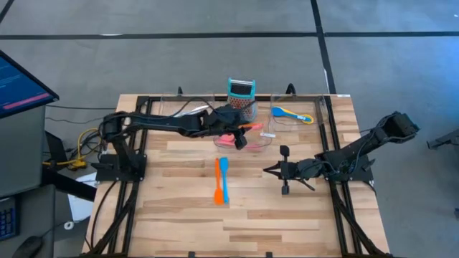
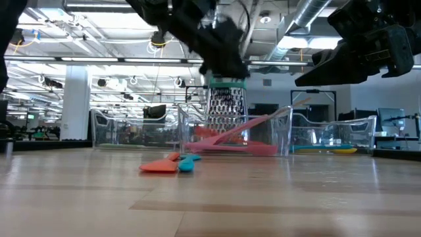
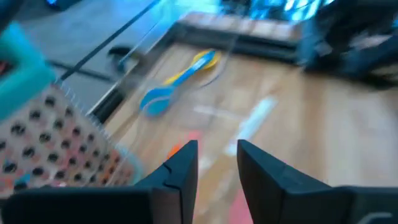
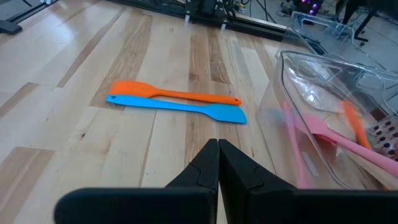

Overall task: Pick & Place Kitchen Items
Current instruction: Put the orange spatula into the middle transparent bin

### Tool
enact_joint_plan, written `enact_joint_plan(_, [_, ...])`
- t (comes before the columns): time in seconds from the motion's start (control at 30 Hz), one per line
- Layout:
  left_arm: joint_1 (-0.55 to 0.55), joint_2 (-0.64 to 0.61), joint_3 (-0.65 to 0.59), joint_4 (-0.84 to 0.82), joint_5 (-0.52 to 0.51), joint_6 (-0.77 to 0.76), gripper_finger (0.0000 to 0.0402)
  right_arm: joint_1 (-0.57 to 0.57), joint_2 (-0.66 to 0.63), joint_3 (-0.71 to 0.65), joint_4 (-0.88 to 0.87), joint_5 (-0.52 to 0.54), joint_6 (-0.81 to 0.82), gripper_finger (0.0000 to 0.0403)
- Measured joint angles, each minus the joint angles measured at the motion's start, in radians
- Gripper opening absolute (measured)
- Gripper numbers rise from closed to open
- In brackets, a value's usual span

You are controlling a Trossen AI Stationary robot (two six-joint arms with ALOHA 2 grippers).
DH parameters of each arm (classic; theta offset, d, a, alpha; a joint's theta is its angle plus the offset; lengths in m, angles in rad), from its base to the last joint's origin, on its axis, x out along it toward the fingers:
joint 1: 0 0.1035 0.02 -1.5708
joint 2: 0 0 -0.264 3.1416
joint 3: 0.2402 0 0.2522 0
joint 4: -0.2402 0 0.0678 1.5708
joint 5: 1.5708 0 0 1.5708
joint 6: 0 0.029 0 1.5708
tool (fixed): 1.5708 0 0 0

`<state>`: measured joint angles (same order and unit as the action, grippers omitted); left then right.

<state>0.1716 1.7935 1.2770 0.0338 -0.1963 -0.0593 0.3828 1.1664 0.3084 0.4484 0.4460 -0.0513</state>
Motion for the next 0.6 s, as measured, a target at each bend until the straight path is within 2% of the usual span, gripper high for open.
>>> enact_joint_plan(0.33, [-0.162, -0.21, 0.001, -0.183, -0.007, 0.001, 0.0026, 0.0, 0.0, 0.0, 0.0, 0.0, 0.0, 0.0])
enact_joint_plan(0.43, [-0.227, -0.246, 0.0, -0.228, -0.049, 0.0, 0.0005, 0.0, 0.0, 0.0, 0.0, 0.0, 0.0, 0.0])
enact_joint_plan(0.6, [-0.34, -0.269, 0.0, -0.274, -0.16, 0.0, 0.0003, 0.0, 0.0, 0.0, 0.0, 0.0, 0.0, 0.0])
